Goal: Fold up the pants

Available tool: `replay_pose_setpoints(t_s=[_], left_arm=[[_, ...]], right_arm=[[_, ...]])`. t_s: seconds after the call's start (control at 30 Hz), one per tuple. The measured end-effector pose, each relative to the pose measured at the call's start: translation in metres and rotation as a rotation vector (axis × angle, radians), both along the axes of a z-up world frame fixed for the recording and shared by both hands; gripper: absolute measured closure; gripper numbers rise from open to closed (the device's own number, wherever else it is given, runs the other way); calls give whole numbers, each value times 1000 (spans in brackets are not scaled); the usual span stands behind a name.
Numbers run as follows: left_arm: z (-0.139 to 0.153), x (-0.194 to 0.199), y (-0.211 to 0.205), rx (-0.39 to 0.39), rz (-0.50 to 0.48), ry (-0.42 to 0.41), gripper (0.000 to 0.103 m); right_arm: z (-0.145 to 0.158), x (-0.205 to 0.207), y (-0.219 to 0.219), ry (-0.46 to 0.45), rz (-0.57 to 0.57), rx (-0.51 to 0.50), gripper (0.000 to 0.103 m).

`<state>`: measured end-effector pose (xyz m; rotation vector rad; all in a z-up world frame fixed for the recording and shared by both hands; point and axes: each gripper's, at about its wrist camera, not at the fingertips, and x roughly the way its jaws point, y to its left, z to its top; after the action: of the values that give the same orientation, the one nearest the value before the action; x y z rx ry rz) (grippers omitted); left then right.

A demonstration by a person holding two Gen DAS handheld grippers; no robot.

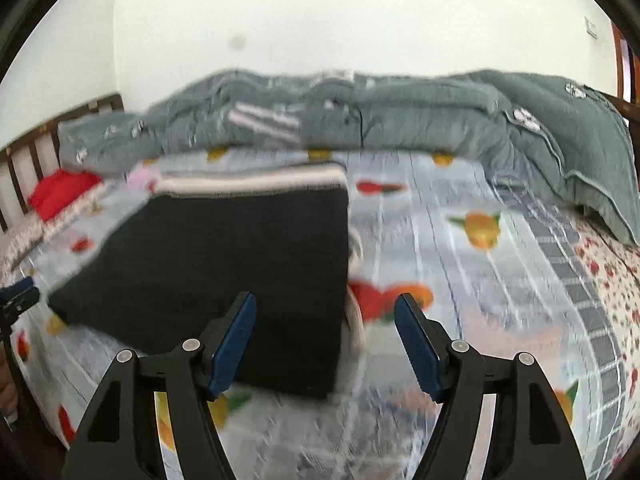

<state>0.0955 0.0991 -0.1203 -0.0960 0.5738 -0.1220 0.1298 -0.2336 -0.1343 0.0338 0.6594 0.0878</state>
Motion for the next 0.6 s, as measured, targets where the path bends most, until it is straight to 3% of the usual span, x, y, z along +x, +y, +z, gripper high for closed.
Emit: replay_pose_setpoints(t_s=[0.1, 0.17, 0.23, 0.3, 0.37, 0.4, 0.47, 0.6], left_arm=[[9, 32, -32, -11, -72, 6, 36], [-5, 47, -54, 4, -125, 57, 33], [-39, 59, -76, 136, -126, 158, 32], [-57, 40, -85, 235, -141, 69, 32], [-51, 33, -81, 210, -171, 95, 32], [-43, 35, -75, 162, -192, 125, 32], [-29, 42, -66, 118, -205, 119, 32], [-12, 76, -58, 138, -103, 81, 32]], right_arm=[[2, 18, 23, -10, 42, -56, 32], [-13, 32, 32, 37, 76, -87, 32], [-39, 46, 27, 135, 56, -90, 32], [-50, 43, 11, 141, 80, 6, 32], [-47, 41, -6, 182, 98, 80, 31], [-42, 43, -14, 199, 99, 93, 31], [-29, 49, -22, 174, 57, 64, 32], [-4, 80, -25, 112, 18, 62, 33]])
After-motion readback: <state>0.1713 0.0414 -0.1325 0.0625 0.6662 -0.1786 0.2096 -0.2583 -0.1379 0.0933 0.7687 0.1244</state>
